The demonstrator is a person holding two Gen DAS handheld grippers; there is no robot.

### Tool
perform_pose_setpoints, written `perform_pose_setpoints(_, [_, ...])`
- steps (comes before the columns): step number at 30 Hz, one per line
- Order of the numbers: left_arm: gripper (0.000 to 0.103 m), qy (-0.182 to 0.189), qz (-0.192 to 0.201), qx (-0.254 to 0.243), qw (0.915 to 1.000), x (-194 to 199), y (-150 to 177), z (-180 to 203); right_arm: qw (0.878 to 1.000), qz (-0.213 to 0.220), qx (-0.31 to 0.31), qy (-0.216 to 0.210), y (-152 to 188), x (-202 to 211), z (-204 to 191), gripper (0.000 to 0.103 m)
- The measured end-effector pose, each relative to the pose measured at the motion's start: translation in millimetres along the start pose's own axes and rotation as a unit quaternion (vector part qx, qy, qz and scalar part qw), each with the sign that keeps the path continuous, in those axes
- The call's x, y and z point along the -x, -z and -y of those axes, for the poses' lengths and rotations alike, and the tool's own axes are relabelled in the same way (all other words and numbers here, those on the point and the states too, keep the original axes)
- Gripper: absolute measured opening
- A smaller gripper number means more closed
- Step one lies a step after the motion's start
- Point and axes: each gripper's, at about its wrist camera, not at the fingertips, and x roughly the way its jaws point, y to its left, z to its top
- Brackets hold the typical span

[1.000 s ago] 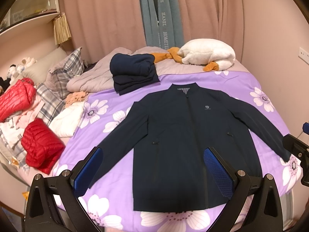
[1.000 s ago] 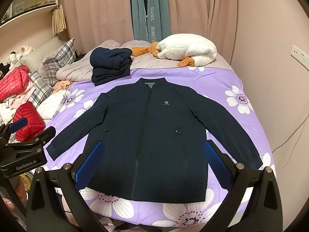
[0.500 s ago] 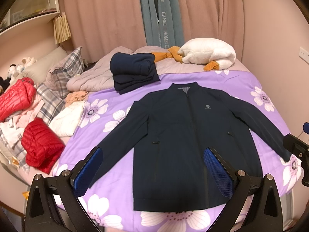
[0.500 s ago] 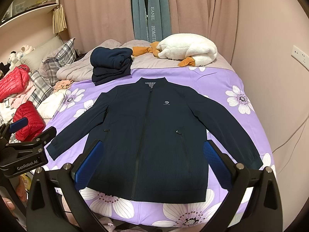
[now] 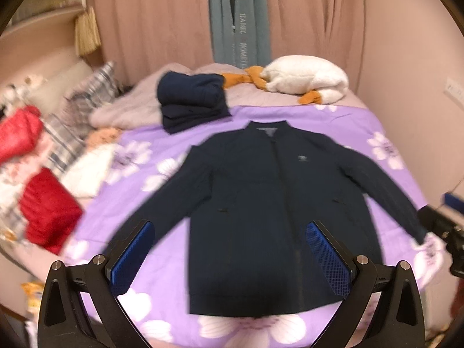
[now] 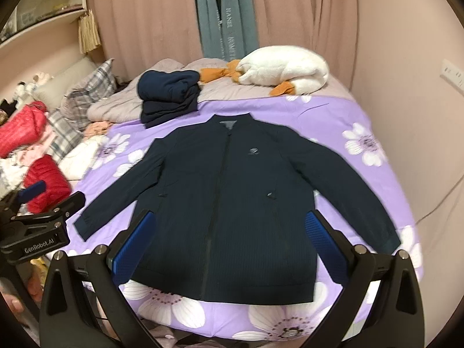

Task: Fold large clothes
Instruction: 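Grasp the navy jacket's sleeve cuff with the right gripper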

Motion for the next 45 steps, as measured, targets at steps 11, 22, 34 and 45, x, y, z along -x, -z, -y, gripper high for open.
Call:
perform_pose_setpoints(11, [0.103, 0.165, 0.015, 0.085, 0.9824, -34.9, 17.5, -33.0, 0.966, 0.059, -0.207, -0.141, 60.6, -37.4, 121.6, 0.103])
perform_pose_setpoints(22, [0.103, 0.238, 0.064, 0.173, 0.9537, -61.2, 19.1, -56.3, 0.917, 0.114, -0.372, -0.089, 135.1, -42.3, 223.4, 0.103])
perform_pose_setpoints(34, [0.103, 0.249, 0.001, 0.152, 0.9564, -101.2, 19.7, -41.3, 0.870, 0.054, -0.485, -0.075, 199.6, -102.3, 291.1, 0.103])
perform_pose_setpoints(45, [0.103, 0.227, -0.023, 0.144, 0.9629, -124.1, 12.2, -32.8, 0.840, 0.119, -0.529, -0.035, 179.8, -148.5, 341.2, 0.088])
